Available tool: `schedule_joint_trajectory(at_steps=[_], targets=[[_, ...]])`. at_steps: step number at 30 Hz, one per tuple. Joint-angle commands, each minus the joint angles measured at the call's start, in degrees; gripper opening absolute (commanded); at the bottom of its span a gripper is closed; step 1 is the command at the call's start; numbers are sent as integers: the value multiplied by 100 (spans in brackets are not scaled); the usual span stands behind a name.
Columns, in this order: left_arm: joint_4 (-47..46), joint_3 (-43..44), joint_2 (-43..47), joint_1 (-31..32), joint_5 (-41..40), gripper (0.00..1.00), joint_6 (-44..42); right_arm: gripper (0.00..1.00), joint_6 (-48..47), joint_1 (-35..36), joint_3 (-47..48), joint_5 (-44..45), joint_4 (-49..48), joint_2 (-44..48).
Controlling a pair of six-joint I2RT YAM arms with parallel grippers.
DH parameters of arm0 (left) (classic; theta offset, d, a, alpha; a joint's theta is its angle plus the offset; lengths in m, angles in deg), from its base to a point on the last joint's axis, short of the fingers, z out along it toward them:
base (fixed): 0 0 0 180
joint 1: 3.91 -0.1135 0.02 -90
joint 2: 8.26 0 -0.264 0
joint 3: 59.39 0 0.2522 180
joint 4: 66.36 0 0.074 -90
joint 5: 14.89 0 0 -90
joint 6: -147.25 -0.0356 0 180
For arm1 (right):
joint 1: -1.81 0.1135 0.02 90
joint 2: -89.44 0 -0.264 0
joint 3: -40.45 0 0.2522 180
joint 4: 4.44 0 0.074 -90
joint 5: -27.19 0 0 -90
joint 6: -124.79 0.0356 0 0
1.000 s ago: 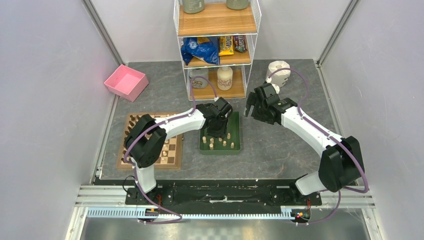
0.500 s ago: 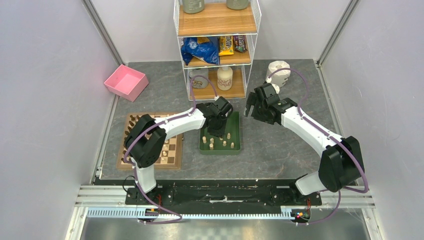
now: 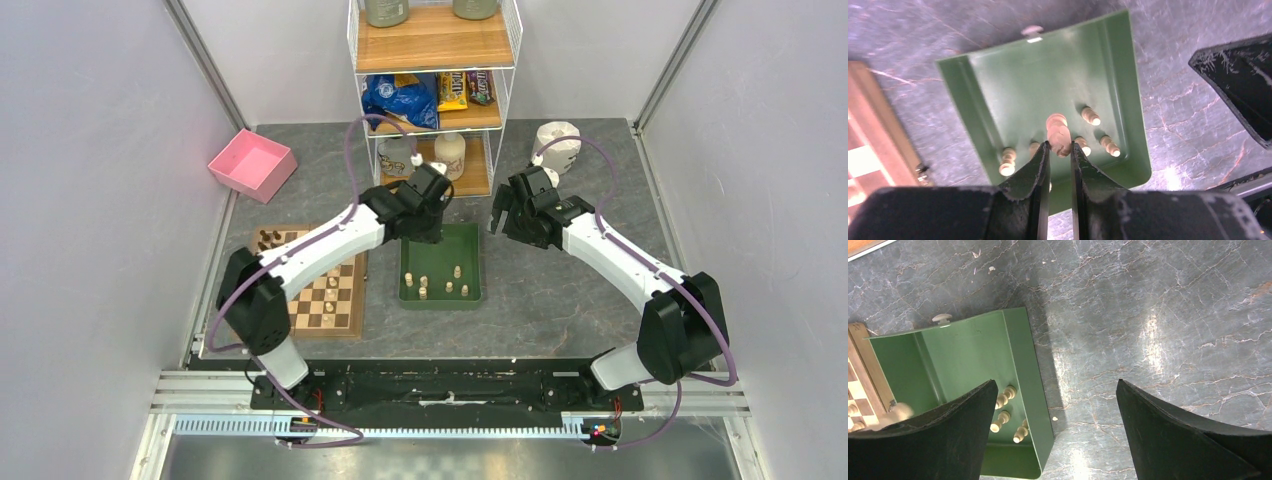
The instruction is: Set up the chess pieces on the board
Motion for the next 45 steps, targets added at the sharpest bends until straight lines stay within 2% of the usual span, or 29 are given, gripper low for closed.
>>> schedule_joint_trajectory(at_steps=[1, 10, 13, 29, 45], targets=[[382, 146, 570, -438, -432, 8, -233, 97, -16, -33, 48, 26, -117, 68], [325, -843, 1132, -2031, -162, 6, -442, 97, -3, -30, 48, -142, -180, -4], [226, -1038, 1105, -2291, -128, 6, -582, 97, -7, -31, 40, -146, -180, -10], [-145, -1723, 697, -2659, -169, 5, -565, 97, -35, -32, 48, -171, -186, -68], [-492, -1728, 407, -2944, -76, 5, -704, 97, -56, -36, 58, -218, -179, -105]])
